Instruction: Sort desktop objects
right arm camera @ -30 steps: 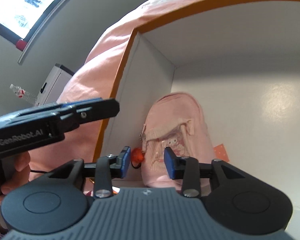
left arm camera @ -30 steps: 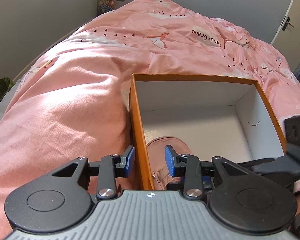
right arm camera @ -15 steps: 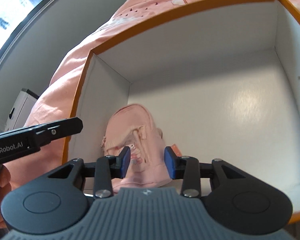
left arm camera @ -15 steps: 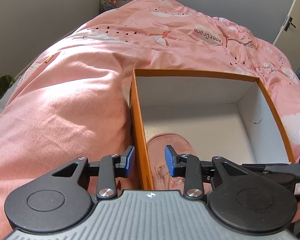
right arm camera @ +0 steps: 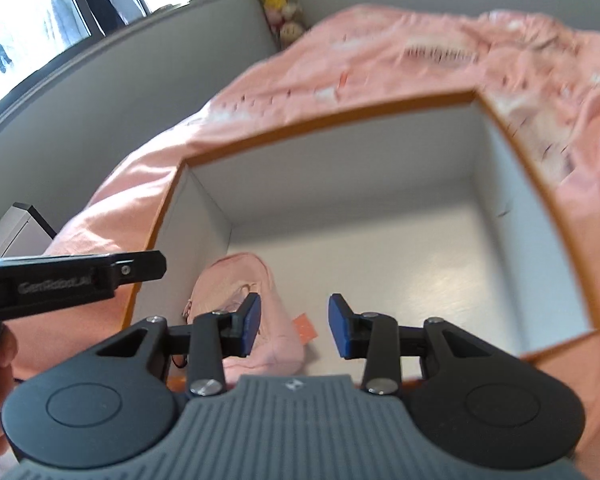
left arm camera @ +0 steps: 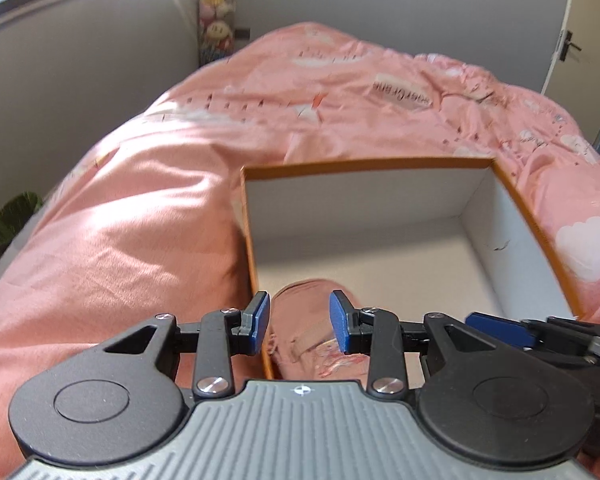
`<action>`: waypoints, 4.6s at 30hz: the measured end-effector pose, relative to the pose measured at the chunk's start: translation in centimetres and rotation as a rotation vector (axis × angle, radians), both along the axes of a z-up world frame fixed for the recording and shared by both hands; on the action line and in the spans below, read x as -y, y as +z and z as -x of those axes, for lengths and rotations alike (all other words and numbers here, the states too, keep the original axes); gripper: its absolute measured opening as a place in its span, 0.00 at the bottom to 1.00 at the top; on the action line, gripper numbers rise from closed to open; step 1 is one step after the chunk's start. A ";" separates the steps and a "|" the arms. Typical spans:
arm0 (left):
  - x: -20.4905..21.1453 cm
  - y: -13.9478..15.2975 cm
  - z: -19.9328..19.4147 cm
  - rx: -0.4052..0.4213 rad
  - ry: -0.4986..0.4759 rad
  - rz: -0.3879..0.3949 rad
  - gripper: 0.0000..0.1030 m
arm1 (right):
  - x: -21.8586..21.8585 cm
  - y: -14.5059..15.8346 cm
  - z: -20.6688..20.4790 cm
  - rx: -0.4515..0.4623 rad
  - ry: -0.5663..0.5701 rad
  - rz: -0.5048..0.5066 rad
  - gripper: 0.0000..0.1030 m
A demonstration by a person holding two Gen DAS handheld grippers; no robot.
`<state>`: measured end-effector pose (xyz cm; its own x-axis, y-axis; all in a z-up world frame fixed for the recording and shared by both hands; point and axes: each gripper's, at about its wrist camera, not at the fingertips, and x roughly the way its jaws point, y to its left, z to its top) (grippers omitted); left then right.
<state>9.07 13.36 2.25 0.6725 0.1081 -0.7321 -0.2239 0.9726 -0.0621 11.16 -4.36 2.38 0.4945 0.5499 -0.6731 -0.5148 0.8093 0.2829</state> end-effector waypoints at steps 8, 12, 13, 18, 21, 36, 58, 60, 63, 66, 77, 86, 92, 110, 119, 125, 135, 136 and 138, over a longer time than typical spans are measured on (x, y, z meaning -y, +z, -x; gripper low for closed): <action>3.7 1.9 2.8 0.109 -0.066 -0.043 0.37 | 4.8 2.3 4.0 0.088 0.025 0.017 0.41; 5.5 2.3 3.6 0.123 -0.111 -0.052 0.37 | 6.6 2.8 5.4 0.135 0.057 0.076 0.42; 5.9 2.4 3.8 0.126 -0.126 -0.054 0.37 | 6.7 2.7 5.8 0.148 0.071 0.116 0.44; 8.2 1.5 4.4 0.076 -0.206 -0.035 0.37 | 7.9 1.5 7.4 0.191 0.119 0.253 0.50; 9.5 0.6 4.6 0.039 -0.259 -0.020 0.37 | 9.2 1.0 7.7 0.181 0.126 0.272 0.50; 13.7 -2.5 6.6 -0.072 -0.440 -0.035 0.37 | 15.5 -2.2 8.5 0.012 0.088 0.277 0.49; 16.1 -3.5 6.3 -0.088 -0.560 -0.138 0.38 | 16.1 -2.2 6.3 -0.054 0.007 0.195 0.46; 17.5 -3.9 5.9 -0.084 -0.647 -0.200 0.39 | 15.7 -2.1 5.9 -0.017 0.016 0.245 0.46; 19.5 -5.0 5.7 -0.073 -0.752 -0.310 0.48 | 15.8 -2.4 5.0 -0.024 0.039 0.250 0.40; 20.9 -6.1 5.6 -0.072 -0.818 -0.399 0.48 | 16.4 -3.0 4.1 -0.076 -0.002 0.227 0.26; 23.4 -8.5 4.5 -0.063 -0.868 -0.546 0.54 | 16.8 -5.5 2.3 -0.196 -0.056 0.074 0.20; 23.8 -9.2 4.0 -0.041 -0.831 -0.608 0.67 | 17.1 -4.7 2.7 -0.177 -0.028 -0.057 0.17; 23.6 -9.2 3.8 -0.019 -0.780 -0.618 0.63 | 16.7 -4.1 2.8 -0.147 0.004 -0.102 0.16; 21.1 -7.6 3.3 0.086 -0.676 -0.597 0.33 | 16.0 -2.5 4.5 0.103 -0.051 0.263 0.45; 20.8 -7.9 3.7 0.097 -0.691 -0.582 0.33 | 14.8 -3.7 4.2 0.141 0.006 0.378 0.50; 20.5 -8.6 3.3 0.068 -0.714 -0.594 0.33 | 13.7 -4.0 4.2 0.156 0.070 0.415 0.50; 19.5 -8.9 3.3 0.034 -0.703 -0.569 0.33 | 11.0 -4.9 6.1 0.241 0.201 0.546 0.53; 19.3 -8.8 3.3 0.033 -0.699 -0.558 0.32 | 10.8 -5.0 6.0 0.251 0.205 0.561 0.53; 19.1 -8.8 3.3 0.035 -0.692 -0.534 0.32 | 10.3 -5.2 5.9 0.279 0.193 0.584 0.54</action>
